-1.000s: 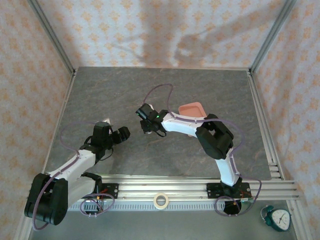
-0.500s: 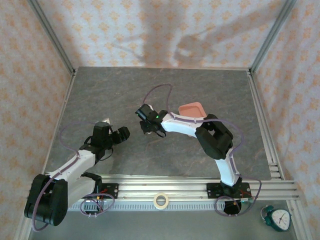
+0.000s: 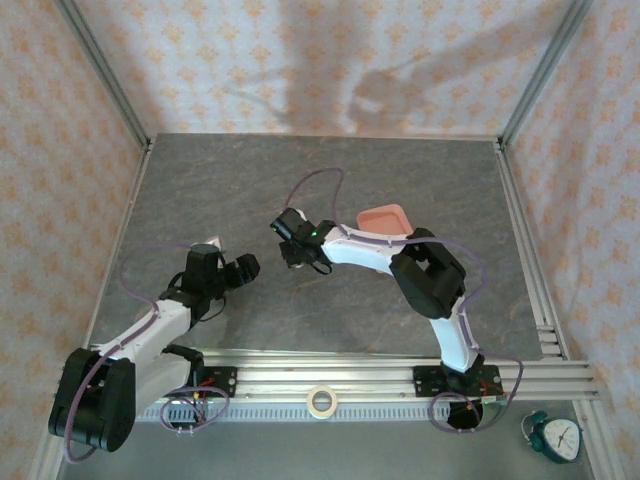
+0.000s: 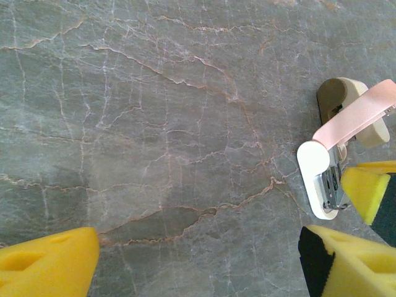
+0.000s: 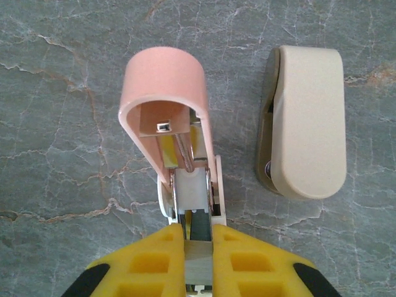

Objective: Load the staples into the stapler

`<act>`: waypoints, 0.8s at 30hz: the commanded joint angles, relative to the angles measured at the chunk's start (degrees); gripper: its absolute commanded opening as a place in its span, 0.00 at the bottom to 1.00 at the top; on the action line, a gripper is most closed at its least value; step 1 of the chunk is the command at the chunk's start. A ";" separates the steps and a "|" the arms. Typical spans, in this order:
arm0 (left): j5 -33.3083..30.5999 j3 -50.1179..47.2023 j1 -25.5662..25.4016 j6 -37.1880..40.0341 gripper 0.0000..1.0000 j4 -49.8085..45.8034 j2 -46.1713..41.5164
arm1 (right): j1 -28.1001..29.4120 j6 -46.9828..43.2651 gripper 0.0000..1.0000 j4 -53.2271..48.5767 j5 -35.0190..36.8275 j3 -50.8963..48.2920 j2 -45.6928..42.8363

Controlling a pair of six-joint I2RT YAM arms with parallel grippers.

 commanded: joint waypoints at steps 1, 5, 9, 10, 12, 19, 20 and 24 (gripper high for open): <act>-1.83 -0.07 0.53 0.80 0.85 -1.41 -1.31 | 0.52 -0.09 0.16 -2.62 2.18 1.58 1.34; -1.81 -0.07 0.52 0.81 0.85 -1.45 -1.32 | 0.47 -0.13 0.18 -2.55 2.34 1.94 1.02; -1.91 -0.07 0.56 0.84 0.85 -1.50 -1.49 | 0.53 -0.26 0.20 -2.64 2.50 2.21 0.25; -1.92 -0.07 0.55 0.79 0.85 -1.56 -1.50 | 0.48 -0.35 0.21 -2.56 2.52 2.30 -0.02; -1.92 -0.03 0.51 0.84 0.85 -1.58 -1.50 | 0.45 -0.48 0.22 -2.63 2.65 2.38 -0.43; -1.79 0.02 0.51 0.84 0.85 -1.59 -1.68 | 0.49 -0.84 0.23 -2.37 2.42 2.47 -1.65; -1.78 0.11 0.59 0.83 0.85 -1.60 -1.68 | 0.50 -0.84 0.23 -2.37 2.42 2.46 -1.74; -1.81 0.15 0.55 0.83 0.85 -1.87 -1.94 | 0.52 -0.54 0.23 -2.40 2.42 2.46 -2.67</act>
